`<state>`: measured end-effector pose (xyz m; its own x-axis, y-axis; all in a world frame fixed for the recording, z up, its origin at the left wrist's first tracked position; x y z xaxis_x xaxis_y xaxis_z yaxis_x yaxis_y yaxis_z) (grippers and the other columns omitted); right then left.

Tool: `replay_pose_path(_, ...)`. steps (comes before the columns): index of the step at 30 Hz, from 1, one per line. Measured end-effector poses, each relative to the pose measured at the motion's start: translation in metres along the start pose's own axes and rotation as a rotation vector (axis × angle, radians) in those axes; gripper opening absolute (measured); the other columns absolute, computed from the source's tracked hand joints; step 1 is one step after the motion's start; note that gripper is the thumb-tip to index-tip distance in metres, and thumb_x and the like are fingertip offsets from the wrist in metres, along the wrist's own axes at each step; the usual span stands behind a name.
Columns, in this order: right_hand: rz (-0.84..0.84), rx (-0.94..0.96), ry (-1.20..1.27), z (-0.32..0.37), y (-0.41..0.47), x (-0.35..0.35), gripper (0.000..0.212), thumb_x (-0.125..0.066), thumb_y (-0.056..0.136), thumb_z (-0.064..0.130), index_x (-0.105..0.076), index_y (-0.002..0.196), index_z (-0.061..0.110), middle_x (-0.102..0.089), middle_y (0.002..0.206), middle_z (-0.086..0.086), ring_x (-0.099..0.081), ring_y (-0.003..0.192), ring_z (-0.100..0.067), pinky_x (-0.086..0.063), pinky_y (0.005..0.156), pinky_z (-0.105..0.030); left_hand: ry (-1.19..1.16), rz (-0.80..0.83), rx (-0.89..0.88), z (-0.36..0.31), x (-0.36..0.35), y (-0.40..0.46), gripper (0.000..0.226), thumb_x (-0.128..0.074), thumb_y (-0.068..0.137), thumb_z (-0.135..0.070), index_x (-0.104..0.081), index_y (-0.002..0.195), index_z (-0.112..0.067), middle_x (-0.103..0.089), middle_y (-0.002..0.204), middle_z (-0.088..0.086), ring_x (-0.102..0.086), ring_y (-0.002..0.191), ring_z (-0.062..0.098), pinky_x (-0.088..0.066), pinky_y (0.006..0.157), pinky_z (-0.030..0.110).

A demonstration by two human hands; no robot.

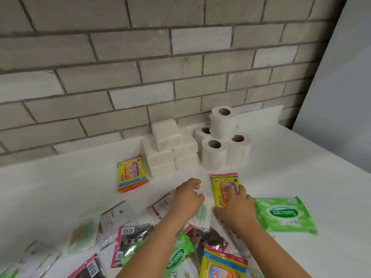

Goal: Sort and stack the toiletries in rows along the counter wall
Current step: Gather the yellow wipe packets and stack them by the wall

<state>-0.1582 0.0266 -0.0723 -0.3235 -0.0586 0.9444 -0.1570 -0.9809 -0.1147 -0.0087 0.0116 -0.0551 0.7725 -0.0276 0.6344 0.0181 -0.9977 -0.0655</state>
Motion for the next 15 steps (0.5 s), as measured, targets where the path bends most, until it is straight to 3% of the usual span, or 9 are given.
replay_pose_path(3,0.003,0.008,0.023,-0.002,0.0,-0.002,0.077,-0.059,0.074,0.049,-0.029,0.14,0.024,-0.03,0.141,-0.011,-0.043,0.116,-0.034,-0.035,0.103,-0.042,0.016,-0.009,0.013,-0.003,-0.007,0.0,0.04,-0.063,0.084,-0.019,-0.056,0.123,-0.022,-0.062,0.118,-0.004,-0.058,0.085,0.009,-0.048,0.087,0.023)
replay_pose_path(8,-0.032,0.001,0.081,-0.003,0.002,0.007,0.074,-0.063,0.064,0.036,-0.037,0.131,0.019,-0.037,0.129,-0.007,-0.046,0.105,-0.032,-0.043,0.091,-0.037,0.023,0.004,0.035,-0.006,-0.015,-0.001,0.042,-0.063,0.084,-0.02,-0.054,0.125,-0.021,-0.061,0.12,-0.003,-0.057,0.083,0.008,-0.041,0.081,0.016)
replay_pose_path(11,-0.055,-0.026,0.228,-0.004,0.006,0.013,0.069,-0.067,0.063,0.038,-0.041,0.124,0.017,-0.042,0.12,-0.007,-0.05,0.103,-0.032,-0.045,0.087,-0.036,0.012,0.009,0.053,-0.007,-0.018,-0.003,0.041,-0.063,0.085,-0.026,-0.054,0.125,-0.02,-0.063,0.116,-0.002,-0.062,0.096,0.013,-0.042,0.085,0.019)
replay_pose_path(13,-0.057,-0.063,0.379,-0.003,0.008,0.018,0.066,-0.07,0.065,0.04,-0.043,0.12,0.015,-0.044,0.117,-0.007,-0.053,0.103,-0.032,-0.044,0.084,-0.034,-0.094,0.044,0.088,-0.008,-0.019,-0.004,0.035,-0.06,0.088,-0.035,-0.056,0.119,-0.019,-0.067,0.107,0.001,-0.065,0.093,0.016,-0.05,0.084,0.027)
replay_pose_path(15,-0.083,-0.054,0.476,0.002,0.006,0.023,0.062,-0.072,0.067,0.042,-0.044,0.114,0.014,-0.044,0.113,-0.005,-0.054,0.1,-0.029,-0.041,0.078,-0.031,-0.342,0.117,0.163,-0.014,-0.017,-0.008,0.028,-0.055,0.09,-0.043,-0.06,0.103,-0.018,-0.068,0.094,0.007,-0.065,0.074,0.018,-0.057,0.069,0.036)
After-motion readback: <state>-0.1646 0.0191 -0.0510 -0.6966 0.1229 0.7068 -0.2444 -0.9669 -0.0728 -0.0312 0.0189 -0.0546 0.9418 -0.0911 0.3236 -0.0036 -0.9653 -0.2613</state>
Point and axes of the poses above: each hand's wrist, its own y-axis towards the middle knuckle, its own x-axis out of the back of the hand, z = x × y, the point moved 2 cm from there along y, towards the middle knuckle
